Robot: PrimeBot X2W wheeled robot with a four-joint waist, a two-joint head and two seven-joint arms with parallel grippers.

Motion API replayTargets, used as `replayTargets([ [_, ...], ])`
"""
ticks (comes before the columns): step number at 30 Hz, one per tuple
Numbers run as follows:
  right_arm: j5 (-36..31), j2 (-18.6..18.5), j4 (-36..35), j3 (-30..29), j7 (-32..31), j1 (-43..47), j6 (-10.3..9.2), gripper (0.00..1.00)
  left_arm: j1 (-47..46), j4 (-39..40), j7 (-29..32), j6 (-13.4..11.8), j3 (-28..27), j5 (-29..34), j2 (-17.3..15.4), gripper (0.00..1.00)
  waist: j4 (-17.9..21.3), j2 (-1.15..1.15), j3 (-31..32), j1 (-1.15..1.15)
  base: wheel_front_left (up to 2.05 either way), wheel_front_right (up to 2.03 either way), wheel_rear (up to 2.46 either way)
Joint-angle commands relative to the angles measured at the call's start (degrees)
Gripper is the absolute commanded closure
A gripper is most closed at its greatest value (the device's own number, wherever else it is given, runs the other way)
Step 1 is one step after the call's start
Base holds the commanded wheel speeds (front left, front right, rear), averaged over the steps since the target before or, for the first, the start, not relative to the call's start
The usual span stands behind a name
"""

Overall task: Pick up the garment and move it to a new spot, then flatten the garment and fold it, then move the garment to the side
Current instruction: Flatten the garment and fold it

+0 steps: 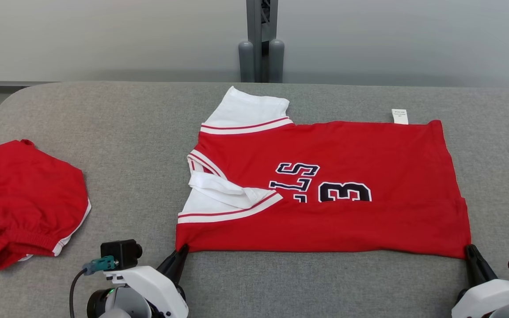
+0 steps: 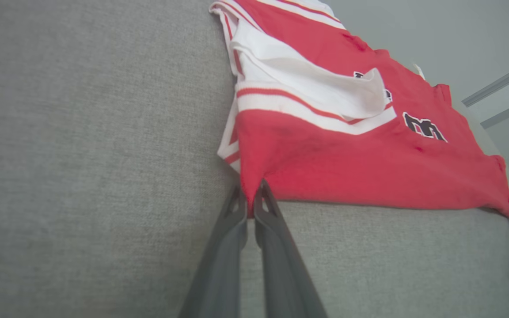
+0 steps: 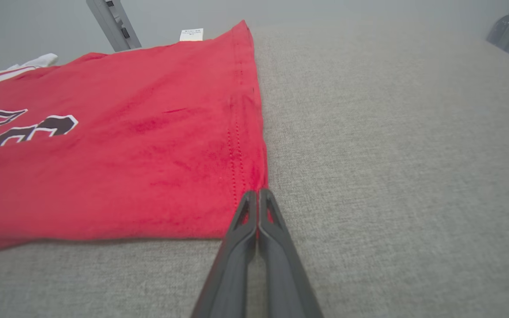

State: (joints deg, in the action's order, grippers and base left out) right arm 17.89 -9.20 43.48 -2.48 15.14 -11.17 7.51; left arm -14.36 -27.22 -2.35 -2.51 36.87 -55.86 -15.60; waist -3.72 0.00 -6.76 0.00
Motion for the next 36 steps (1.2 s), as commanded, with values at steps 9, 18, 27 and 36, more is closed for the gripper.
replayTargets([
  [9, 3.6, -2.9, -5.0, 3.8, 0.1, 2.5, -0.04, 1.00, 3.9, 5.0, -1.3, -1.1, 0.9, 1.7, -2.5, 1.00, 1.8, 0.00, 1.4, 0.00, 0.00, 0.00, 0.00],
  [18, 8.8, -6.4, -8.5, 5.5, 0.1, 8.9, -0.04, 1.00, 11.4, 16.3, 0.0, -6.1, 1.3, 1.4, -5.9, 1.00, 0.2, 0.00, 3.7, 0.00, 0.00, 0.00, 0.00],
  [27, 10.9, -8.7, -15.3, 5.2, 0.1, 18.5, -0.04, 1.00, 17.0, 22.5, 1.4, -9.2, 2.2, 1.5, -8.5, 1.00, -1.5, 0.00, 5.6, 0.00, 0.00, 0.00, 0.00],
  [36, 9.2, -5.6, -22.6, 3.5, -0.1, 26.6, -0.04, 1.00, 19.8, 24.6, 2.7, -9.8, 3.0, 0.2, -9.1, 1.00, -1.2, 0.00, 5.4, 0.00, 0.00, 0.00, 0.00],
])
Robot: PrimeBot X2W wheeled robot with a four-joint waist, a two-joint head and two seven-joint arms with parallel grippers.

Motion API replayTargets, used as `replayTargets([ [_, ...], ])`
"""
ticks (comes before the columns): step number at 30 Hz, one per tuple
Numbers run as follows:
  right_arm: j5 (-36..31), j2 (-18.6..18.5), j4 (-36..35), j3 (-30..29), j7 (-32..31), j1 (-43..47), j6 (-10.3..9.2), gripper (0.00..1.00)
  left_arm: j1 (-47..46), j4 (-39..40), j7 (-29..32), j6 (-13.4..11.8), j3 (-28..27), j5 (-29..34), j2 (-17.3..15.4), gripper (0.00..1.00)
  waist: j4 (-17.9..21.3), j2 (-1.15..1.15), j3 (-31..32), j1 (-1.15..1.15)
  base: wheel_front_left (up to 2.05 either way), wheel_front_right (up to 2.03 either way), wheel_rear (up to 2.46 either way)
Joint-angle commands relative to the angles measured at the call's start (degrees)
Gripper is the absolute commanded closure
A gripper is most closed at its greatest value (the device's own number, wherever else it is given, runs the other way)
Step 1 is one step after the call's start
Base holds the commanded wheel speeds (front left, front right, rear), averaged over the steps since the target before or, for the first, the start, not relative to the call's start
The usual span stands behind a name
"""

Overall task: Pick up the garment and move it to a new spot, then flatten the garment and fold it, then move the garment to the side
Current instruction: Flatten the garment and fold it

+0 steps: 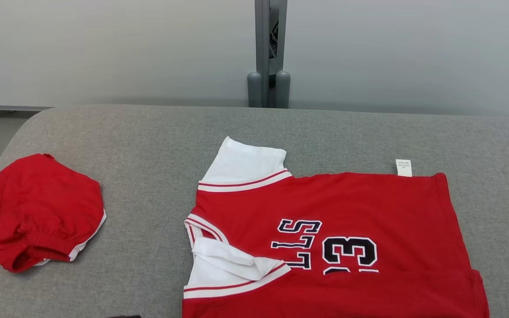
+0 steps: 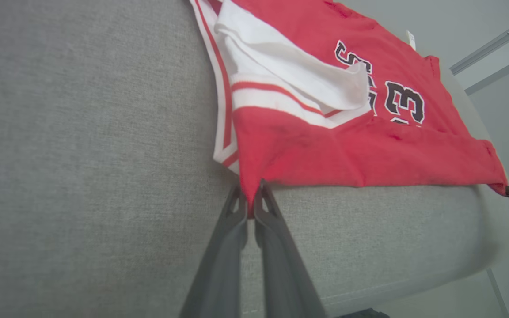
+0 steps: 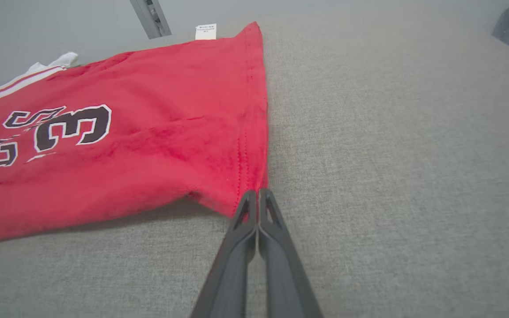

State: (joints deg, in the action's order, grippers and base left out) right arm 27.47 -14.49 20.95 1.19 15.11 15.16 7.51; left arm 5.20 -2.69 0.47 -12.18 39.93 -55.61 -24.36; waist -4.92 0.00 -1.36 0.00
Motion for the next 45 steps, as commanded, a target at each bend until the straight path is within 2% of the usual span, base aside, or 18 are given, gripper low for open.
replayTargets([
  [1, -0.6, -0.1, -0.6, -0.3, -0.3, 0.7, -0.04, 1.00, 0.4, 0.1, 0.1, -0.3, -0.1, -0.1, -0.4, 1.00, 0.1, 0.00, -0.1, 0.00, 0.00, 0.00, 0.00],
  [15, -2.5, 0.9, -4.2, -4.3, -3.4, 4.5, -0.04, 1.00, 1.7, 2.4, 1.8, -2.7, -0.4, -0.3, -2.5, 1.00, 0.0, 0.00, 1.5, 0.00, 0.00, 0.00, 0.00],
  [23, -1.5, 1.5, -2.1, -4.7, -2.8, 3.9, -0.04, 1.00, 2.3, 2.0, 2.5, -3.4, -0.7, -2.1, -1.4, 1.00, 0.2, 0.00, 2.1, 0.00, 0.00, 0.00, 0.00],
  [24, -1.7, 1.3, -1.8, -4.6, -2.7, 3.8, -0.04, 0.96, 2.2, 1.8, 2.5, -3.5, -0.7, -1.9, -1.4, 1.00, 0.3, 0.00, 2.1, 0.00, 0.00, 0.00, 0.00],
  [25, -1.8, 1.1, -1.3, -4.5, -2.5, 3.6, -0.04, 0.66, 2.1, 1.7, 2.2, -3.5, -0.9, -2.0, -1.2, 0.83, 0.3, 0.00, 2.1, 0.00, 0.00, 0.00, 0.00],
  [26, -1.9, 1.0, -0.9, -4.8, -2.3, 3.4, -0.04, 0.00, 2.1, 1.6, 1.8, -3.7, -1.1, -2.1, -1.0, 0.56, 0.4, 0.00, 2.2, 0.00, 0.00, 0.00, 0.00],
  [27, -2.3, 0.9, -0.6, -5.1, -1.8, 3.1, -0.04, 0.00, 2.1, 1.5, 1.7, -3.8, -1.1, -2.1, -1.0, 0.00, 0.5, 0.00, 2.2, 0.00, 0.00, 0.00, 0.00],
  [32, -4.6, 0.8, -1.2, -6.1, -0.2, 1.9, -0.04, 0.00, 2.2, 1.6, 0.2, -4.6, -2.0, -1.7, -0.9, 0.00, 1.1, 0.00, 2.6, 0.00, 0.00, 0.00, 0.00],
  [39, -7.1, 3.0, -4.4, -6.5, 0.2, -0.8, -0.04, 0.00, 0.7, 2.4, -2.5, -6.9, -4.7, -0.4, -1.5, 0.00, 2.1, 0.00, 3.2, 0.00, 0.00, 0.00, 0.00],
  [45, -8.6, 3.8, -4.1, -3.4, 0.2, -4.4, -0.04, 0.00, -4.6, 2.1, -0.9, -6.0, -4.5, 0.8, -1.5, 0.00, 3.3, 0.00, 2.5, 0.00, 0.00, 0.00, 0.00],
])
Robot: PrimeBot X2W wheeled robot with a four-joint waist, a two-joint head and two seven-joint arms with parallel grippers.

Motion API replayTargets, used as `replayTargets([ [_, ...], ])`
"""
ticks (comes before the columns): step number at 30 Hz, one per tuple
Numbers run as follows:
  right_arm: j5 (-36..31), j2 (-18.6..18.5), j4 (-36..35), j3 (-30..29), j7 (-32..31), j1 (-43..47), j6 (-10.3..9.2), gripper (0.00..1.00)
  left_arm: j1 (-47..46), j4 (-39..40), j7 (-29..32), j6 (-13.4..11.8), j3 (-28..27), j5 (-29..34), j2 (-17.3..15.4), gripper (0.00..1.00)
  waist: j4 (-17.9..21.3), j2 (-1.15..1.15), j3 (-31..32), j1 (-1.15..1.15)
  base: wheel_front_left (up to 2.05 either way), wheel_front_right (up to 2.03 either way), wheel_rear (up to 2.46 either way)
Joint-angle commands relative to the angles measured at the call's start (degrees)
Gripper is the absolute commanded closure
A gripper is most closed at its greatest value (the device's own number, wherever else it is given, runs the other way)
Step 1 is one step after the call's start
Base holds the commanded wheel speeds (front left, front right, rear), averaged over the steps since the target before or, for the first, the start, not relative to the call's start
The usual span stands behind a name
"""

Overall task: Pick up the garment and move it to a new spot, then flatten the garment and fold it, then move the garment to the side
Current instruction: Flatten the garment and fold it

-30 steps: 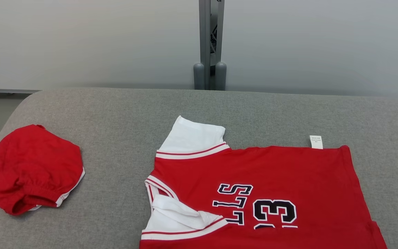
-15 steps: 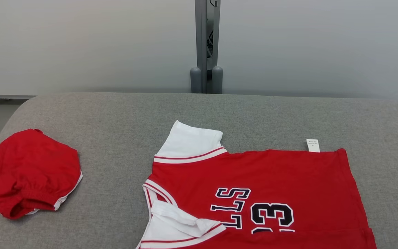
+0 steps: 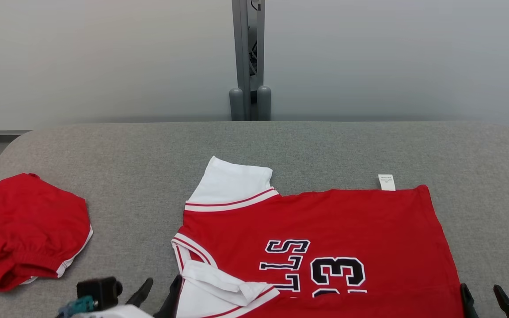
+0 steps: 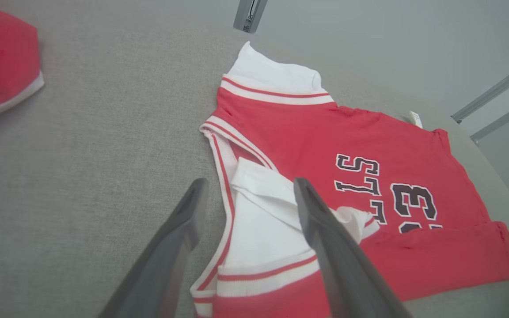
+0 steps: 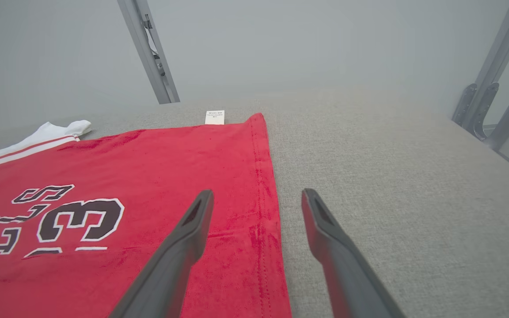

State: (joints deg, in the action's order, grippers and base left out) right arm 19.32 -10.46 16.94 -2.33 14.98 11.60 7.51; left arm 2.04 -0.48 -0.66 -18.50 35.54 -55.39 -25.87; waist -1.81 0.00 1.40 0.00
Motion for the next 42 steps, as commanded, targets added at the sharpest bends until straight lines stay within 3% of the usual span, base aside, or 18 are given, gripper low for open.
replayTargets([
  [1, -0.5, -0.2, 0.1, 0.5, 0.3, -1.5, -0.03, 0.00, -3.0, -0.5, 0.7, 0.7, 0.0, 0.8, 0.2, 0.00, 0.4, 0.00, -0.6, 0.00, 0.00, 0.00, 0.00],
  [8, -1.2, 0.3, -0.3, 3.6, 0.3, -6.5, -0.03, 0.00, -15.8, -5.6, 4.8, 4.0, 0.0, 1.1, 1.9, 0.00, 1.9, 0.00, -4.5, 0.00, 0.00, 0.00, 0.00],
  [17, -2.2, -0.1, 1.1, 8.6, 0.3, -13.0, -0.04, 0.00, -33.9, -20.8, 12.0, 9.9, 1.5, 2.1, 3.3, 0.00, 5.3, 0.00, -10.4, 0.00, 0.00, 0.00, 0.00],
  [27, -2.9, -1.0, 1.8, 12.0, 0.3, -19.0, -0.04, 0.00, -54.1, -36.9, 28.2, 17.5, 3.6, 0.2, 4.2, 0.00, 8.9, 0.00, -17.4, 0.00, 0.00, 0.00, 0.00],
  [35, -1.7, 0.1, 2.8, 16.3, 0.3, -22.8, -0.04, 0.00, -63.5, -48.0, 39.4, 19.1, 4.9, -0.4, 3.3, 0.00, 13.1, 0.00, -21.0, 0.00, 0.00, 0.00, 0.00],
  [42, -0.5, -0.1, 3.1, 16.7, 0.4, -23.9, -0.04, 0.00, -66.2, -53.0, 40.5, 20.9, 5.4, 0.2, 2.4, 0.00, 15.4, 0.00, -22.7, 0.00, 0.00, 0.00, 0.00],
])
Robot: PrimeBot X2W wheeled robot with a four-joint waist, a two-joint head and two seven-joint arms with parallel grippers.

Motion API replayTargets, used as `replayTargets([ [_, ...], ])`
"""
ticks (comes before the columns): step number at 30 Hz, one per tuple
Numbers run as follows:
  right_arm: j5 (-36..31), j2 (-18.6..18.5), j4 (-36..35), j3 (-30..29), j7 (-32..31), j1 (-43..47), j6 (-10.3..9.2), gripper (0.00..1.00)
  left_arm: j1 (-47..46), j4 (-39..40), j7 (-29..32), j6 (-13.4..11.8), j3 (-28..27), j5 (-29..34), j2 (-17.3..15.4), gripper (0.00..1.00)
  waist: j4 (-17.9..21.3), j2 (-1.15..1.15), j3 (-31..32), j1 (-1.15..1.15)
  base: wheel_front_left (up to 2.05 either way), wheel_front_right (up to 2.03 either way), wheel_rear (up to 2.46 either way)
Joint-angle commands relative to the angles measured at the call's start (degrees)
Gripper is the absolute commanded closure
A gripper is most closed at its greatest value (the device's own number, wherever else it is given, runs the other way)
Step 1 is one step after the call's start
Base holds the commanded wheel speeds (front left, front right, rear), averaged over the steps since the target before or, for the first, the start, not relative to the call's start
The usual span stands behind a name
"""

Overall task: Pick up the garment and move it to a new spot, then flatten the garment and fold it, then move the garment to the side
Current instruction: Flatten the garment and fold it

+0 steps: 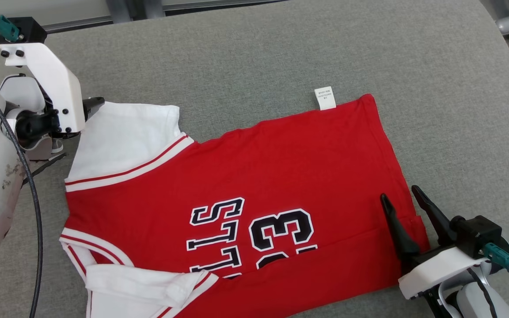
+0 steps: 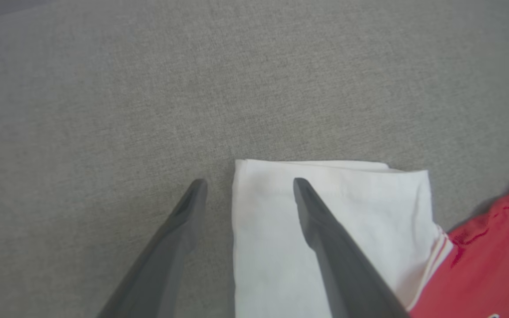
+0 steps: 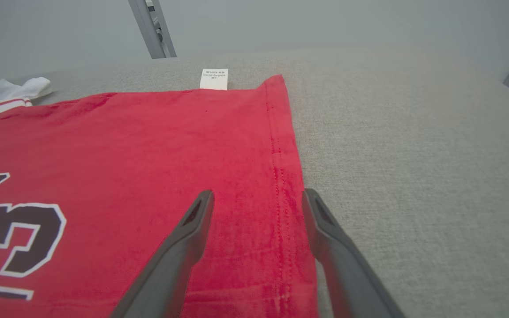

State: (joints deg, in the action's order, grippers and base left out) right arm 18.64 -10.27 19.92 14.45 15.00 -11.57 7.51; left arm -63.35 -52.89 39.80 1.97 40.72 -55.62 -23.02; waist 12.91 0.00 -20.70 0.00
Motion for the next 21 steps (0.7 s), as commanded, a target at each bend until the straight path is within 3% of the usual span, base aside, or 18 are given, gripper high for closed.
replayTargets([
  [1, 0.3, -0.3, 0.1, -0.1, 0.3, -0.8, -0.04, 0.00, -1.0, -1.0, -0.1, 0.7, 0.3, 0.5, -0.5, 0.00, 1.0, 0.00, -0.7, 0.00, 0.00, 0.00, 0.00],
  [9, 4.2, 0.9, -1.3, 0.8, 0.3, -1.5, -0.04, 0.00, -0.8, -4.7, -1.1, 1.7, 1.2, 1.3, -1.4, 0.00, 2.9, 0.00, -1.3, 0.00, 0.00, 0.00, 0.00],
  [16, 6.2, -0.5, -2.4, 2.5, 0.3, -3.3, -0.04, 0.00, -1.3, -7.0, -0.9, 2.1, 1.7, 1.5, -2.3, 0.00, 4.7, 0.00, -2.4, 0.00, 0.00, 0.00, 0.00],
  [17, 6.2, -0.6, -2.5, 2.8, 0.3, -3.5, -0.04, 0.00, -1.2, -7.2, -1.0, 2.1, 1.6, 1.3, -2.4, 0.04, 5.0, 0.00, -2.5, 0.00, 0.00, 0.00, 0.00],
  [18, 6.2, -0.7, -2.5, 2.9, 0.3, -3.7, -0.04, 0.00, -1.2, -7.5, -1.1, 2.3, 1.4, 1.1, -2.4, 0.14, 5.2, 0.00, -2.6, 0.00, 0.00, 0.00, 0.00],
  [19, 6.1, -0.9, -2.5, 3.0, 0.3, -3.9, -0.04, 0.00, -1.2, -7.7, -0.8, 2.5, 1.5, 1.0, -2.3, 0.51, 5.4, 0.00, -2.7, 0.00, 0.00, 0.00, 0.00],
  [21, 6.1, -1.1, -2.7, 3.3, 0.3, -4.5, -0.04, 0.00, -1.4, -7.8, -0.4, 2.9, 1.6, 0.8, -2.3, 1.00, 5.5, 0.00, -3.0, 0.00, 0.00, 0.00, 0.00],
])
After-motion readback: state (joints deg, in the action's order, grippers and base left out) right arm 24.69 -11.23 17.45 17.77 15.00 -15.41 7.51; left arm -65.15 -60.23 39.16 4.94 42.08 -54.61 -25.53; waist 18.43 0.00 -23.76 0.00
